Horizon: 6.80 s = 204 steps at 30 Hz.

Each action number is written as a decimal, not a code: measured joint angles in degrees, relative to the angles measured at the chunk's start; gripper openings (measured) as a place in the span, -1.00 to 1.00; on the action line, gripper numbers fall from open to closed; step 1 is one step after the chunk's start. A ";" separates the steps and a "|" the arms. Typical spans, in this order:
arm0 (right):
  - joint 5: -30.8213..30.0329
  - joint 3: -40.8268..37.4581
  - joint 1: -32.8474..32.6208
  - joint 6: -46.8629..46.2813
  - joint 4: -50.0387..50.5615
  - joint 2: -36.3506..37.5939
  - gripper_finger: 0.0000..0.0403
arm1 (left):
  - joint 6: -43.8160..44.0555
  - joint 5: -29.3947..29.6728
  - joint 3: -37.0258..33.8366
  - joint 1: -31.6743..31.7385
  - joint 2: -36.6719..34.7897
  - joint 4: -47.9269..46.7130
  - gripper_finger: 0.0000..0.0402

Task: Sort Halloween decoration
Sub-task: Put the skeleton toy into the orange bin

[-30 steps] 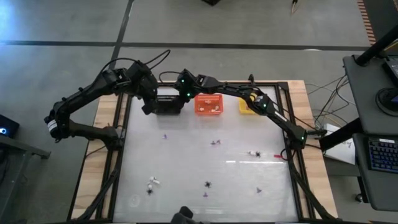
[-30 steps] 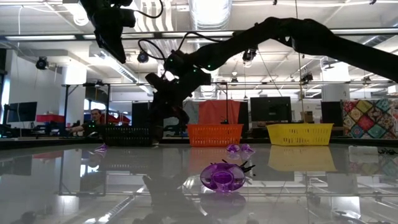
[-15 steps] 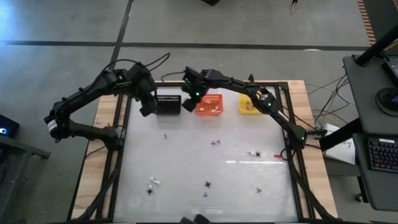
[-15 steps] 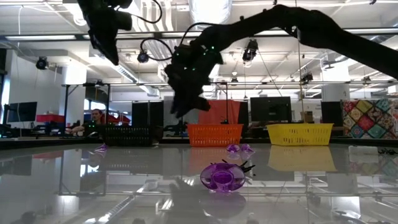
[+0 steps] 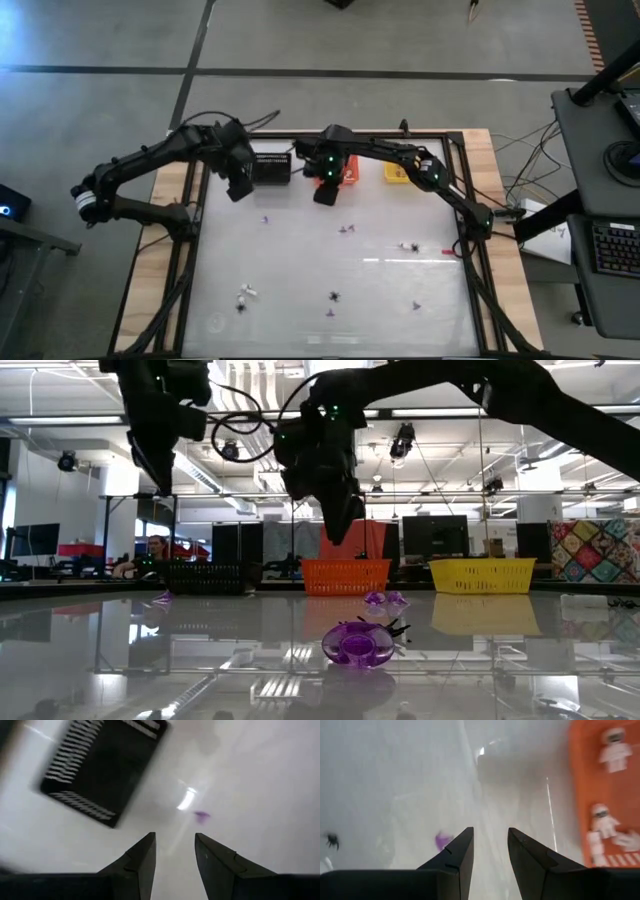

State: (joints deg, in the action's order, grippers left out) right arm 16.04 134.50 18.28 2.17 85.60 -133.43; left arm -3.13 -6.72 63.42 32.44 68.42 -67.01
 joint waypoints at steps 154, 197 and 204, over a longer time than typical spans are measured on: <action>-62.96 -0.01 -45.04 -80.28 4.42 20.55 -0.45 | 18.37 13.43 -9.40 -46.36 1.93 22.89 -1.00; -72.98 -0.42 -20.41 -47.77 4.42 27.24 -0.45 | -11.85 -4.66 -4.83 -3.40 20.14 48.87 -1.00; -72.64 -0.42 -17.73 -42.75 4.41 27.93 -0.45 | -11.85 -7.26 0.95 -2.60 26.40 51.21 -1.00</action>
State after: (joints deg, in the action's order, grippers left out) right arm -56.60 134.08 0.55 -40.58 90.00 -105.50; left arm -14.98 -13.98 64.37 29.84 94.82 -15.80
